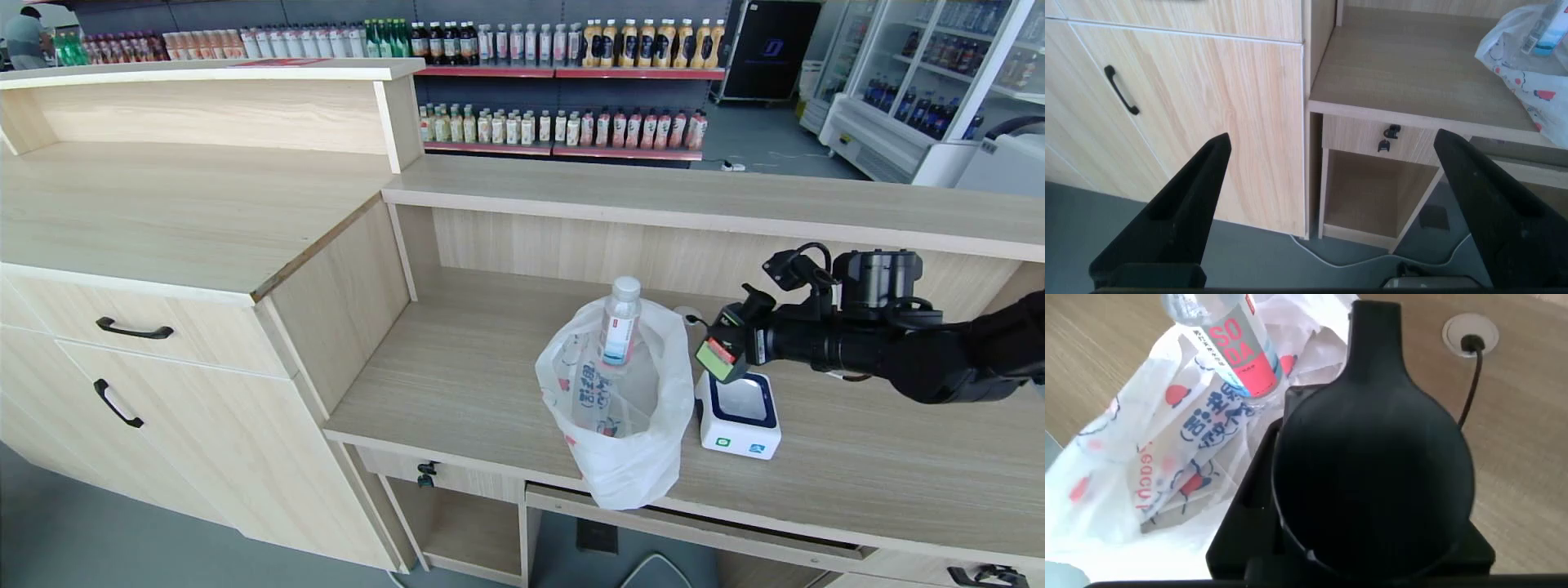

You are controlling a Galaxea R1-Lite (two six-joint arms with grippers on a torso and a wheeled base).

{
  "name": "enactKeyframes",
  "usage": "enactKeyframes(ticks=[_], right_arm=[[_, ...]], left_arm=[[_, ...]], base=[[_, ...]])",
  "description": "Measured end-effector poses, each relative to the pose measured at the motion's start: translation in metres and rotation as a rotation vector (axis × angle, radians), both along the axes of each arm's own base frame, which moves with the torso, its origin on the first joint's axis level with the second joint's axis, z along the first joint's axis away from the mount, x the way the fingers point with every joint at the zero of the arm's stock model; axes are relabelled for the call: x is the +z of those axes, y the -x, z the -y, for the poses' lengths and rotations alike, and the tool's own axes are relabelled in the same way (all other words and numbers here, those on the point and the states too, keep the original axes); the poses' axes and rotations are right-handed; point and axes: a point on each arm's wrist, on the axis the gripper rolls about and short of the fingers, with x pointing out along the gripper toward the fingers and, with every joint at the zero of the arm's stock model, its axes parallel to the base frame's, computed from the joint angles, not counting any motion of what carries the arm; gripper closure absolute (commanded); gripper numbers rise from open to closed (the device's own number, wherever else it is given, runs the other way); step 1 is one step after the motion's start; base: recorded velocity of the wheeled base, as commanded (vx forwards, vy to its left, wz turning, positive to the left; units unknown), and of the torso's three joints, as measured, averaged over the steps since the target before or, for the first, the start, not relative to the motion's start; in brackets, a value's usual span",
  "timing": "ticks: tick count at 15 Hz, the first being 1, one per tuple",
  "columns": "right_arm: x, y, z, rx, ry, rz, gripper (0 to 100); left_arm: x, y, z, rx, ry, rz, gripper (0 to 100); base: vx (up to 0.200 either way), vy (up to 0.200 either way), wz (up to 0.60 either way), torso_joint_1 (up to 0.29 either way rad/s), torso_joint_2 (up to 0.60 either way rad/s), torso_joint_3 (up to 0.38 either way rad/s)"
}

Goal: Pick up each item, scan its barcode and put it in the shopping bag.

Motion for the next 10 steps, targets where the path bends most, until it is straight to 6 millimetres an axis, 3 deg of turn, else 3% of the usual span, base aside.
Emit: enactKeyframes(ticks=[2, 4, 5, 8, 10], right_arm=[[0.009, 0.015, 0.004, 0.089, 0.255, 0.192, 100], [0.008, 0.039, 0.016, 0.099, 0.405, 0.341, 100], [0.009, 0.051, 0.021, 0.092, 0.458, 0.405, 100], [0.015, 0.066, 0.016, 0.108, 0.490, 0.467, 100], [0.016, 0.068, 0.004, 0.139, 0.461, 0.461, 100]], left_arm=[[0.000, 0.000, 0.000, 0.000, 0.000, 0.000, 0], [0.000, 0.000, 0.000, 0.000, 0.000, 0.000, 0], [0.000, 0.000, 0.000, 0.000, 0.000, 0.000, 0], [0.000, 0.000, 0.000, -0.001, 0.000, 0.000, 0], [0.000, 0.000, 0.000, 0.000, 0.000, 0.000, 0]], base=[[0.000, 0.000, 0.00, 0.000, 0.00, 0.000], [0.000, 0.000, 0.00, 0.000, 0.00, 0.000], [0.000, 0.000, 0.60, 0.002, 0.00, 0.002], [0.000, 0.000, 0.60, 0.004, 0.00, 0.004], [0.000, 0.000, 0.00, 0.000, 0.00, 0.000]])
